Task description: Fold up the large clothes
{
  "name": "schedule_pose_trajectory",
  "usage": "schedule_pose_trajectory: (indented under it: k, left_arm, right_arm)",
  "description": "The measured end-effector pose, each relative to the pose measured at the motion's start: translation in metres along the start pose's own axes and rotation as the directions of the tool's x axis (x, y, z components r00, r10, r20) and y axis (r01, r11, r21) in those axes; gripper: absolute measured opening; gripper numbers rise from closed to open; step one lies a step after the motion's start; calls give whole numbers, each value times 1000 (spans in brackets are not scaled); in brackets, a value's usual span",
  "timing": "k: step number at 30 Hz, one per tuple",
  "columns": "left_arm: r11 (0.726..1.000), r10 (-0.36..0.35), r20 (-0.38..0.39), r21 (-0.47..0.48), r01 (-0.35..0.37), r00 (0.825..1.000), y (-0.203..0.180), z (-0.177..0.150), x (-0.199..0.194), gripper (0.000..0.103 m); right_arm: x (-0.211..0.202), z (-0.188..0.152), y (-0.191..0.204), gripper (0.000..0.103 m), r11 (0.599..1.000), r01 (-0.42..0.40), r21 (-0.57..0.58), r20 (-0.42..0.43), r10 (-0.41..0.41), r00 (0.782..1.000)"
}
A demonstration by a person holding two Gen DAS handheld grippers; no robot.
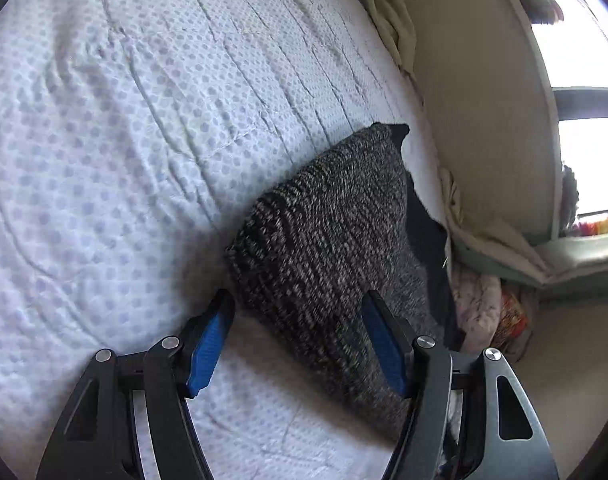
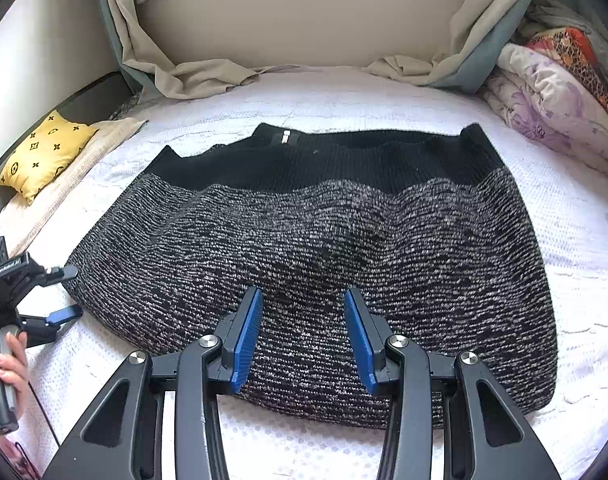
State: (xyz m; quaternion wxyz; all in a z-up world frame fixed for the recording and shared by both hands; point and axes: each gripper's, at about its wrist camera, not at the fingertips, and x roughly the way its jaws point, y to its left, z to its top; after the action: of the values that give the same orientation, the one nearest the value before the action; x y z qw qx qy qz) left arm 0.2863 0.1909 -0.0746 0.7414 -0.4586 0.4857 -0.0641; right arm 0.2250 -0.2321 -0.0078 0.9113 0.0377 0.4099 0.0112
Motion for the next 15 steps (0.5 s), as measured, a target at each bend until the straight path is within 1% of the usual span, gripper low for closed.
schedule_pose_trajectory:
  k: [3, 7, 11, 12, 13, 14, 15]
  left_arm:
    - [1000, -10, 24, -16, 11, 1000, -4, 4, 10, 70]
    - [1000, -18, 56, -13, 19, 998, -12, 12, 22, 70]
    - [1000, 4, 84, 13, -5, 996, -21, 19, 31, 70]
    - [999, 20, 93, 28, -23, 995, -25, 20, 33, 67]
    - [998, 37, 102, 47, -42, 994, -28, 20, 33, 60]
    - [996, 49, 107, 66, -57, 993, -29, 18, 32, 56]
    - [993, 66, 113, 88, -76, 991, -32, 18, 34, 49]
  right_arm:
    - [5, 0, 0, 39, 1000, -7, 4, -10, 7, 1000]
    - [7, 2, 5, 39, 1000, -20, -6, -10, 20, 1000]
    - [9, 6, 11, 39, 999, -34, -14, -4, 34, 999]
    - [10, 8, 13, 39, 999, -37, -18, -4, 37, 999]
    - [12, 10, 14, 39, 999, -41, -23, -6, 40, 999]
    - [14, 11, 16, 39, 999, -42, -31, -9, 42, 999]
    - [15, 12, 17, 38, 999, -39, -36, -9, 39, 999]
